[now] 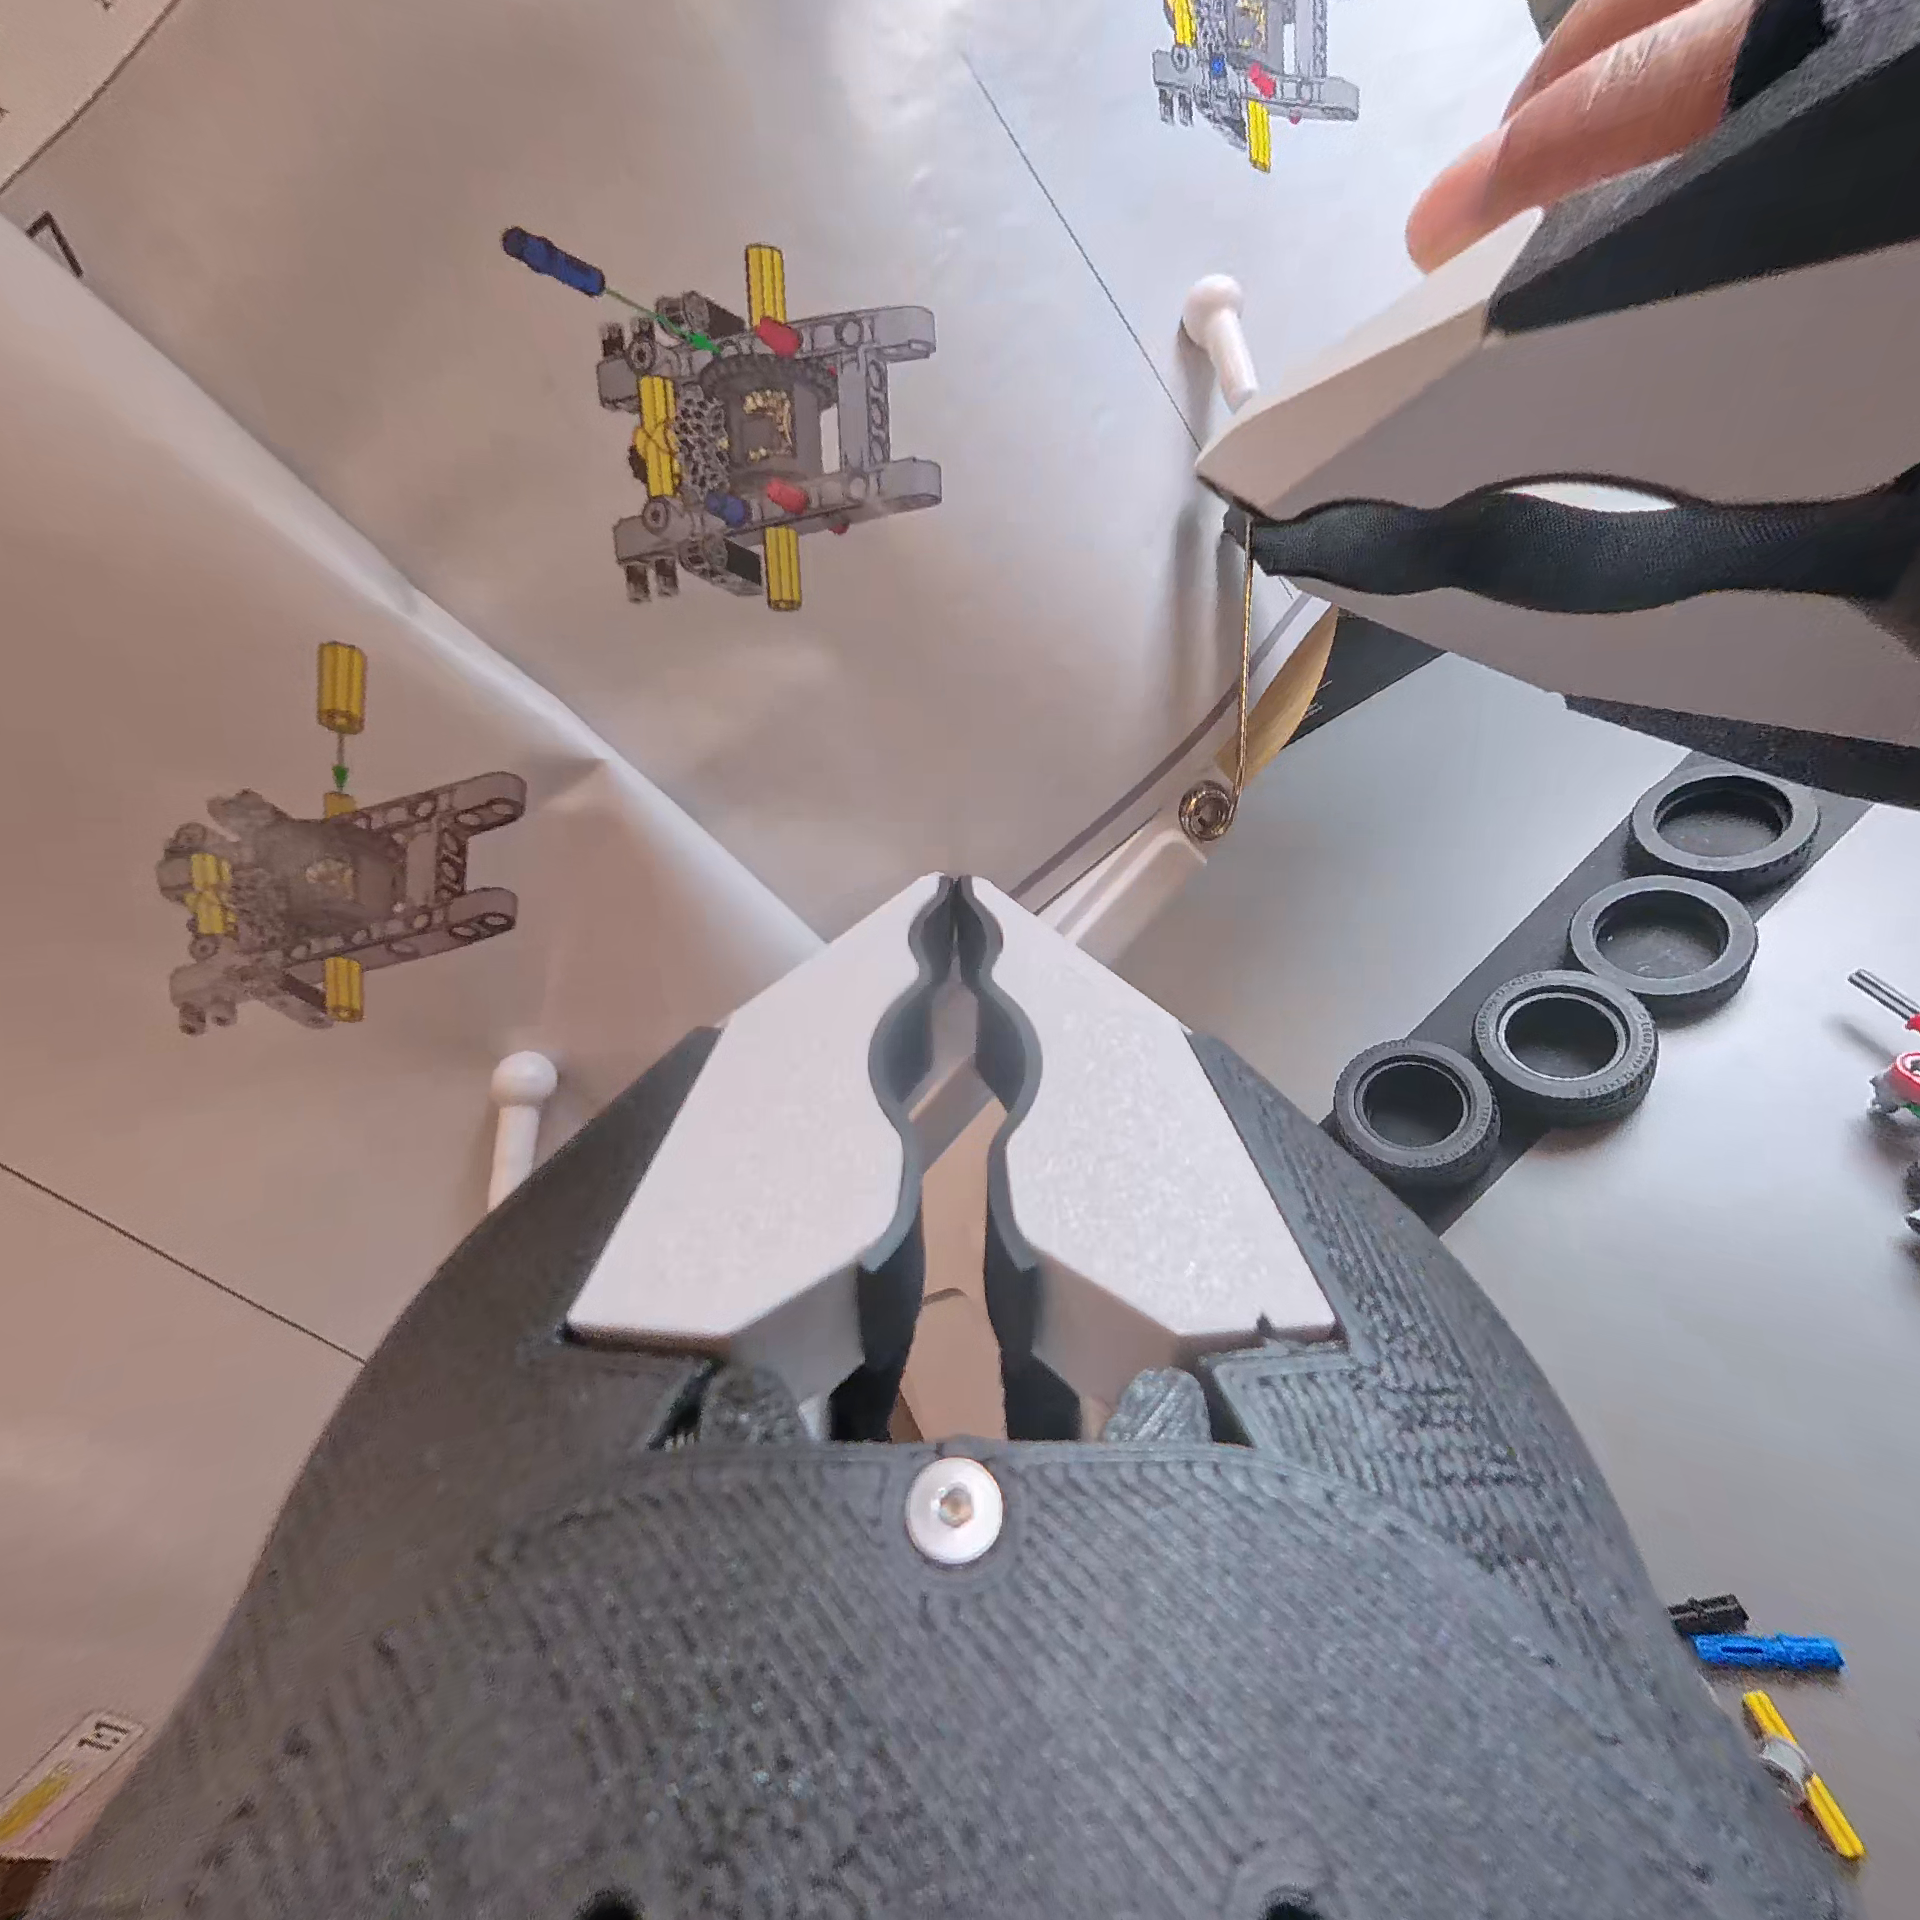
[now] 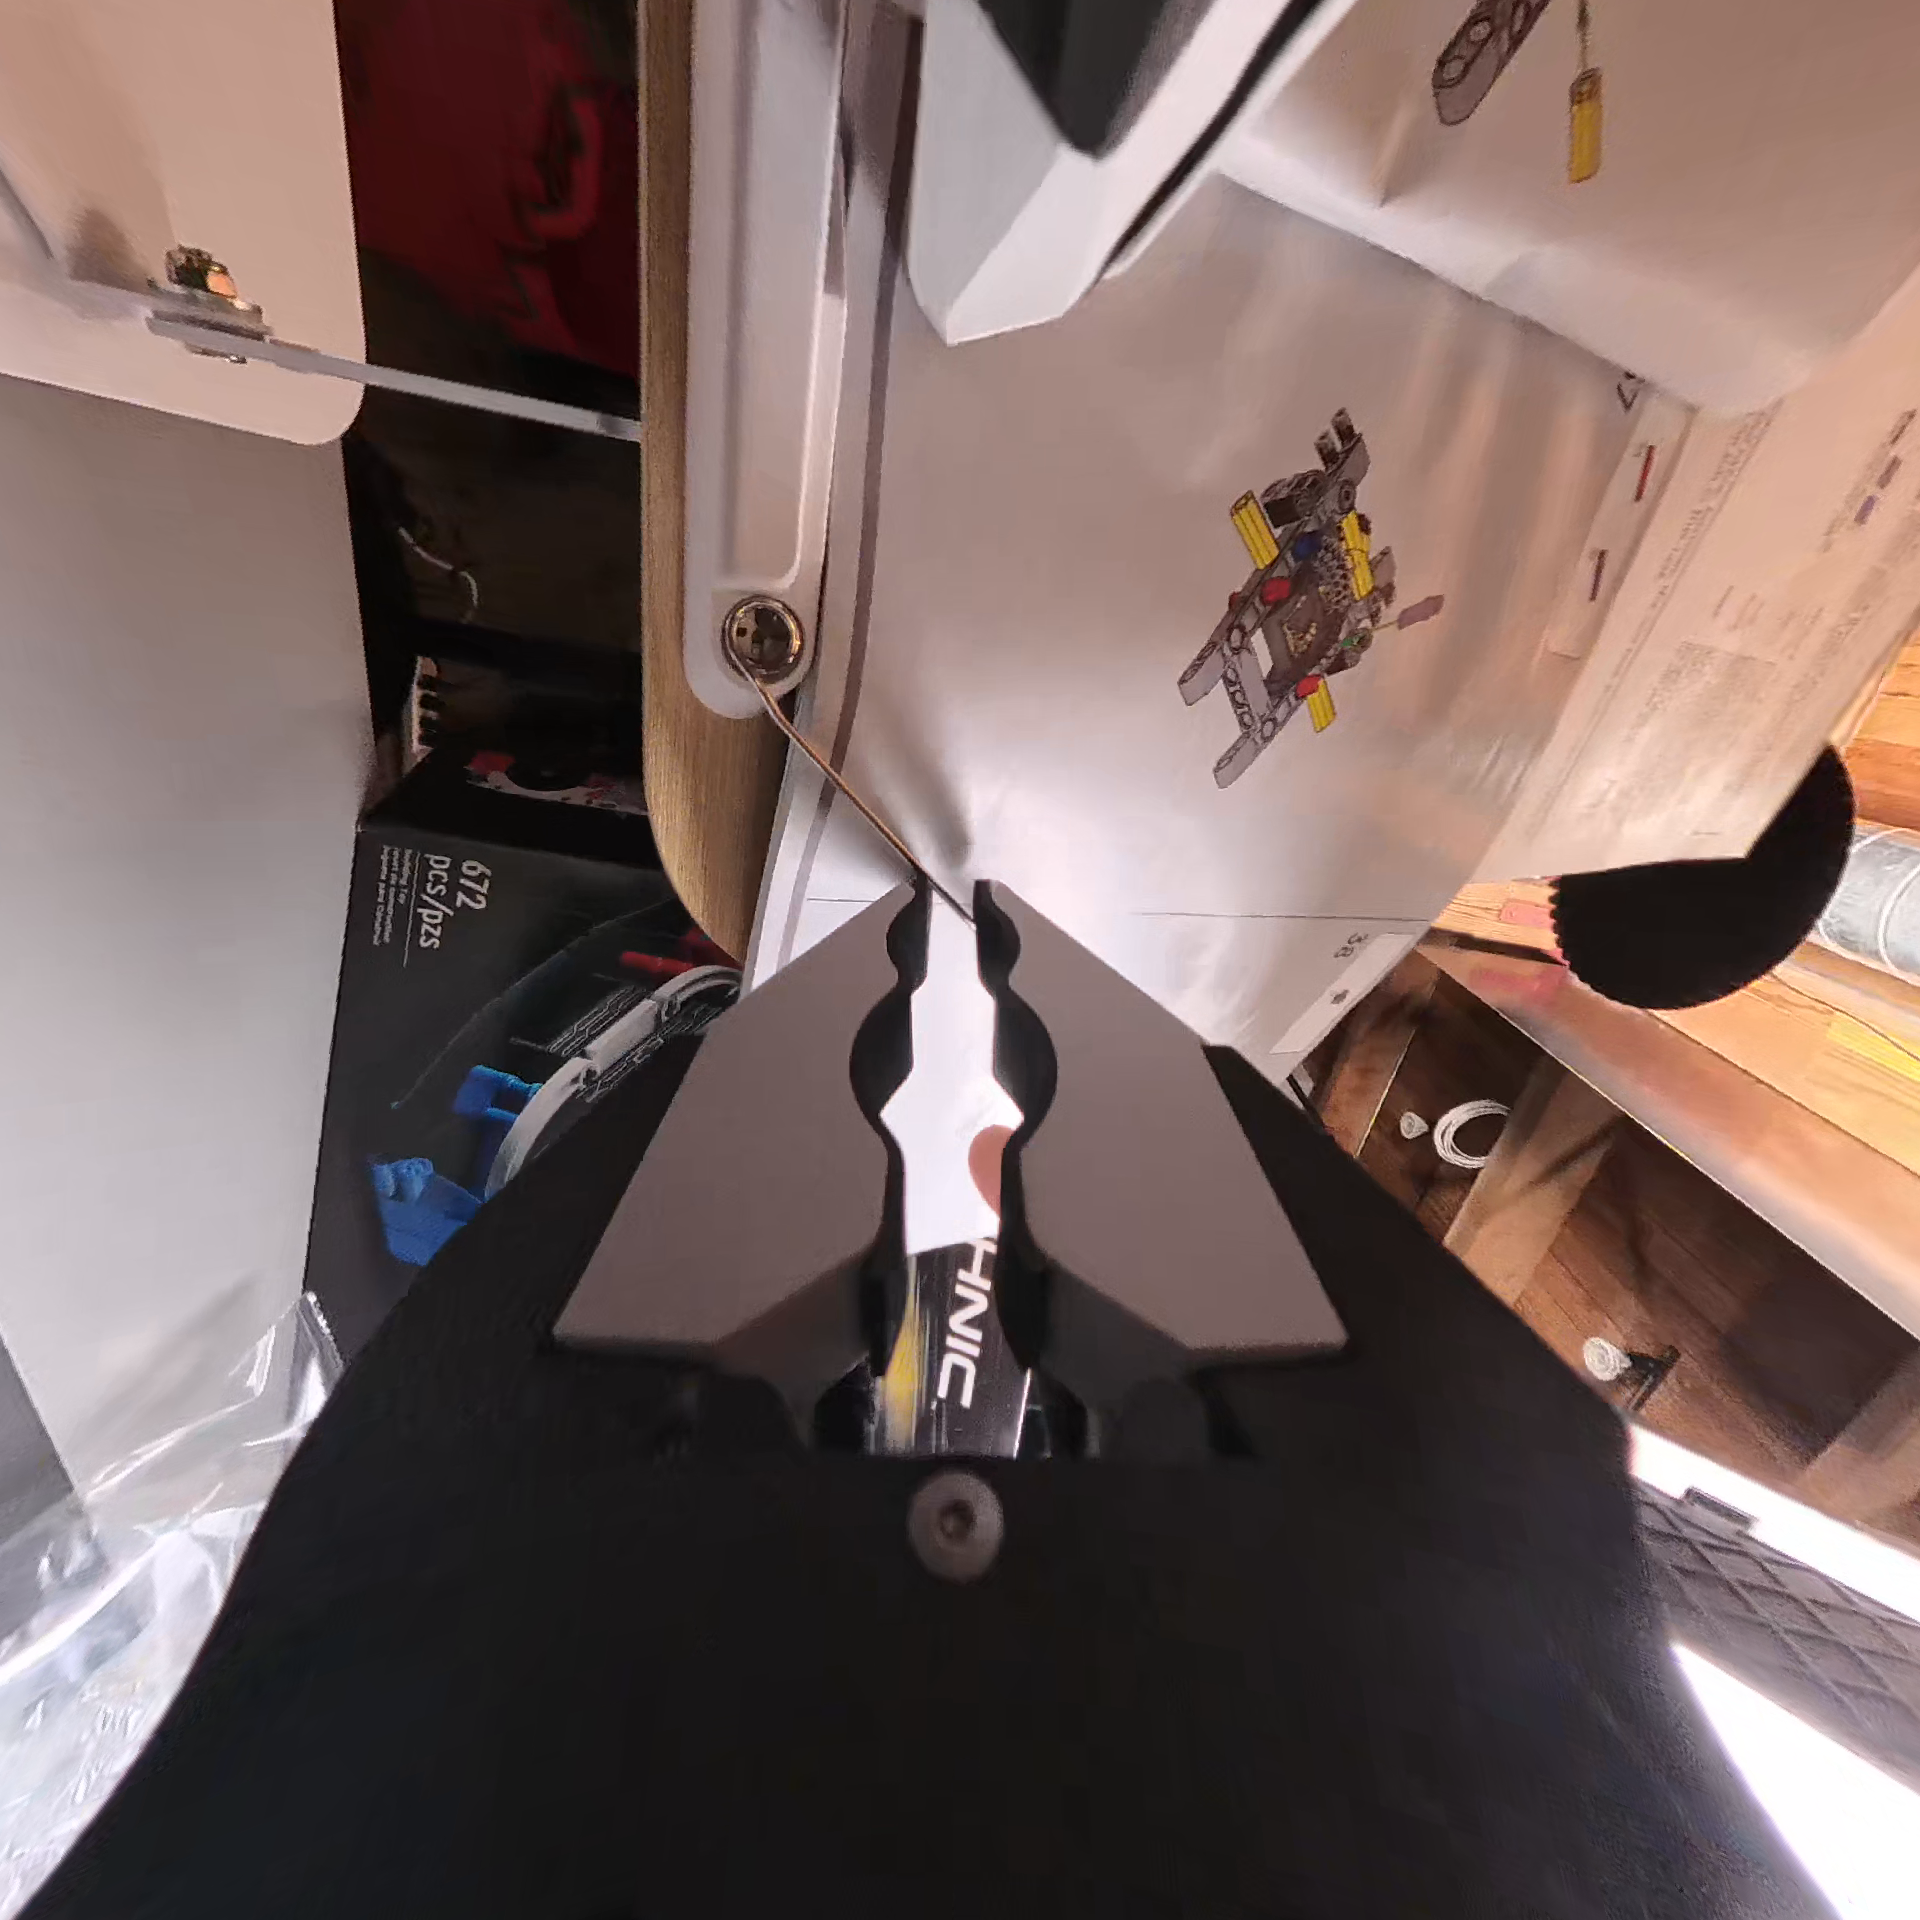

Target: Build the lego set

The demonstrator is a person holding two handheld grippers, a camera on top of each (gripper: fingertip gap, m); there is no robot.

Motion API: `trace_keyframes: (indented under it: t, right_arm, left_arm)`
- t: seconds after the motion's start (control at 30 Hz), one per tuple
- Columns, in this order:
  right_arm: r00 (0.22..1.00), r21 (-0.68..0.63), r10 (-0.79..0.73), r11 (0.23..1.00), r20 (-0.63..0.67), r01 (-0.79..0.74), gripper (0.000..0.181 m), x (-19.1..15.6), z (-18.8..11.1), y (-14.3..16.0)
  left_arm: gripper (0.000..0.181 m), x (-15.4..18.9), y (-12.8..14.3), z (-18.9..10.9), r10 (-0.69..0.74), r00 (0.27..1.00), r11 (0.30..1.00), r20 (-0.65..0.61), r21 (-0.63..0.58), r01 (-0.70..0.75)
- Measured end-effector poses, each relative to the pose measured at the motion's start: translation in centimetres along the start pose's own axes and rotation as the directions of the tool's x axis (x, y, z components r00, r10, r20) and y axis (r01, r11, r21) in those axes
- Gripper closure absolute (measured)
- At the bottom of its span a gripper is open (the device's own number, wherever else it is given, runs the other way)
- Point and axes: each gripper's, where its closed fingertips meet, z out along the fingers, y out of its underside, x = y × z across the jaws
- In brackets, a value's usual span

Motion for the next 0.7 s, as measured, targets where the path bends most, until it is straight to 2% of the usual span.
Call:
trace_keyframes:
  t: [0.1, 0.2, 0.33, 0.4, 0.47, 0.57, 0.6, 0.67, 0.7]
  right_arm:
    - [0.995, 0.025, 0.086, 0.996, -0.052, -0.085, 0.167, 0.5, -1.2, 0.1]
    - [0.965, 0.045, 0.261, 0.965, -0.026, -0.259, 0.162, 0.1, -3.4, 0.5]
    - [0.868, 0.104, 0.496, 0.863, 0.005, -0.494, 0.162, 0.3, -7.8, 1.4]
    - [0.826, 0.123, 0.564, 0.821, -0.012, -0.558, 0.159, 1.8, -10.6, 3.0]
    - [0.794, 0.133, 0.599, 0.799, -0.103, -0.586, 0.157, 5.0, -14.0, 6.6]
    - [0.706, 0.117, 0.639, 0.761, -0.304, -0.638, 0.153, 11.4, -19.5, 15.5]
    - [0.682, 0.105, 0.641, 0.751, -0.353, -0.652, 0.146, 13.2, -20.9, 18.7]
    - [0.703, 0.033, 0.587, 0.776, -0.401, -0.629, 0.133, 16.1, -22.6, 23.8]
    - [0.736, 0.015, 0.547, 0.806, -0.399, -0.591, 0.135, 17.6, -23.0, 24.9]
  left_arm:
    - [0.181, 0.1, 0.0, -0.4, -0.004, 1.0, 1.0, -0.026, 0.023, 0.005]
    - [0.181, 0.7, -0.4, -1.7, -0.101, 0.989, 0.99, -0.108, 0.086, 0.11]
    - [0.175, 0.9, -1.1, -6.1, -0.245, 0.947, 0.934, -0.206, 0.212, 0.288]
    - [0.173, 1.0, -0.8, -8.8, -0.282, 0.927, 0.907, -0.249, 0.247, 0.342]
    - [0.171, 1.0, -0.2, -11.7, -0.302, 0.914, 0.887, -0.27, 0.272, 0.373]
    - [0.17, 0.8, 0.9, -15.7, -0.327, 0.899, 0.864, -0.292, 0.292, 0.409]
    - [0.169, 0.8, 1.2, -16.8, -0.331, 0.896, 0.86, -0.297, 0.297, 0.416]
    - [0.169, 1.0, 2.0, -18.5, -0.337, 0.89, 0.857, -0.308, 0.29, 0.425]
    - [0.169, 1.3, 2.4, -19.1, -0.34, 0.885, 0.858, -0.318, 0.281, 0.431]
